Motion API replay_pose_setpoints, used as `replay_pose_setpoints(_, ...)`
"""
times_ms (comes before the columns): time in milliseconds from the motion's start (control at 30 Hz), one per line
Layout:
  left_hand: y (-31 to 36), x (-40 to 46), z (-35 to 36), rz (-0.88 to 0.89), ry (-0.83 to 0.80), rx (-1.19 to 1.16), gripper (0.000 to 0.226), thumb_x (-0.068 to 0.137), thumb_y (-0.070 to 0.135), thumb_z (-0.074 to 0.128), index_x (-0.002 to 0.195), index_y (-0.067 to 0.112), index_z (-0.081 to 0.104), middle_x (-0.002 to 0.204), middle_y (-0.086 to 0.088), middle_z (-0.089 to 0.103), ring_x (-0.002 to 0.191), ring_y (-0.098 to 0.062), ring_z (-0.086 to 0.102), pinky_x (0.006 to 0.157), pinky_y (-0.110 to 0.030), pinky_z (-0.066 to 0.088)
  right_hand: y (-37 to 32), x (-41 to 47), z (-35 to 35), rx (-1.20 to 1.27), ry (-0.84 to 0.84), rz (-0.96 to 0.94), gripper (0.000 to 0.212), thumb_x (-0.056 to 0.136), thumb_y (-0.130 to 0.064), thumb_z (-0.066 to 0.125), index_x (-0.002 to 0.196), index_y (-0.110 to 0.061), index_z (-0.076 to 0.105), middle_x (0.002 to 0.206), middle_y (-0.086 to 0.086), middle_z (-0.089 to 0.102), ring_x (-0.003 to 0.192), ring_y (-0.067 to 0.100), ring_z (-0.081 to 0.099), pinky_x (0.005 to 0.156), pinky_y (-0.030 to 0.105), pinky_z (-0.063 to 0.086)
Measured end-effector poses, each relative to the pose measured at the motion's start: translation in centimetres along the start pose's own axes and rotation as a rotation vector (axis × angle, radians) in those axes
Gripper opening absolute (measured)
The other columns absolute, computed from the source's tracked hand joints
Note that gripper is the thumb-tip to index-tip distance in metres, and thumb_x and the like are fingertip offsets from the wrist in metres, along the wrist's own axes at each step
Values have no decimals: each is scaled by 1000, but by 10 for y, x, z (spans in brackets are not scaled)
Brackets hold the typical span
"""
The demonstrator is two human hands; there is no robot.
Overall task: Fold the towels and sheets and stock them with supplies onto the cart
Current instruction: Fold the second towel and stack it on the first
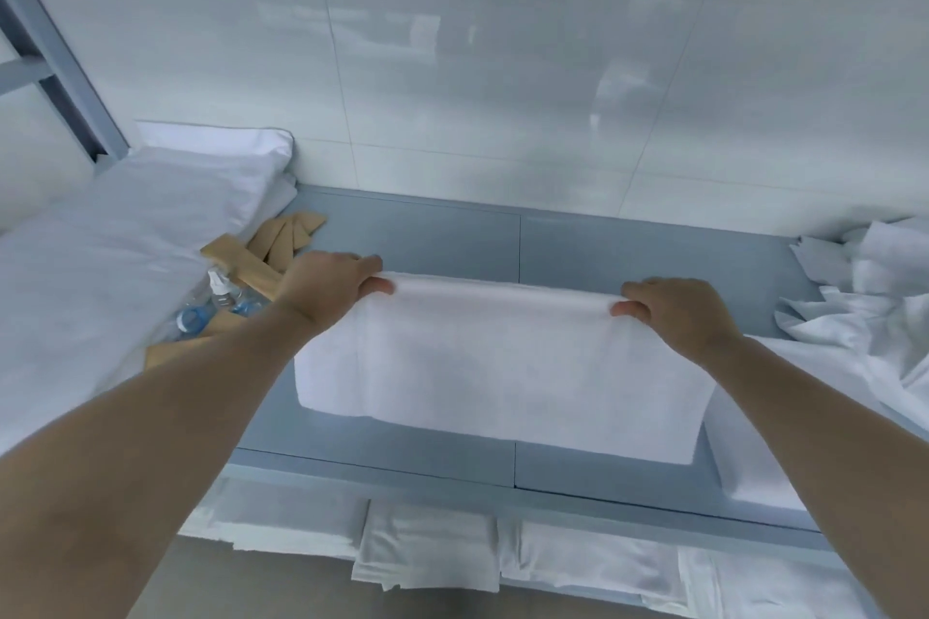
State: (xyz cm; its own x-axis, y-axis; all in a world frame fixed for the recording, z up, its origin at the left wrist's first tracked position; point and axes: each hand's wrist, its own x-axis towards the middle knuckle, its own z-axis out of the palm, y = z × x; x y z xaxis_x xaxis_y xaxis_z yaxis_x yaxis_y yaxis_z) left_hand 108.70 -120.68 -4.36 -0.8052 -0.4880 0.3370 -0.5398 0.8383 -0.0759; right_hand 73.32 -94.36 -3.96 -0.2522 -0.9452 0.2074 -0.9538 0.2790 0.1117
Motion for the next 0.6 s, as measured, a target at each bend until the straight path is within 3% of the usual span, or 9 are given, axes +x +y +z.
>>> replay_pose_setpoints(200,-15,54,46,45,-67,70,45,94,56,40,93,14,56,71,-3,55,63,-27,56,55,-29,30,21,57,40,-56,-122,-4,41,93,-58,42,80,-20,52,78,1,60,79,25,60,68,34,46)
replay_pose_setpoints(367,-27,87,127,43,-219,149,34,98,53,40,92,22,54,78,3,56,76,-24,59,61,-30,34,21,98,120,-113,-292,64,36,95,-54,45,90,-22,61,101,2,65,100,25,60,72,29,34)
replay_pose_setpoints(433,-25,81,164,-7,-293,96,30,99,49,40,96,23,56,85,1,61,83,-25,60,65,-30,35,11,97,154,-52,-345,108,31,97,-50,44,81,-25,54,107,5,64,105,26,58,79,31,35)
replay_pose_setpoints(533,-26,73,194,-65,-251,13,28,101,43,34,99,21,53,97,-3,66,91,-29,61,65,-31,34,9,92,172,43,-242,178,43,98,-47,43,64,-27,28,96,7,64,96,29,59,72,33,33)
replay_pose_setpoints(600,-32,81,192,-85,-243,-42,28,102,41,33,94,21,52,93,-5,65,87,-30,60,64,-31,32,13,94,167,138,-230,201,42,98,-46,45,64,-27,27,82,3,58,90,30,59,67,32,30)
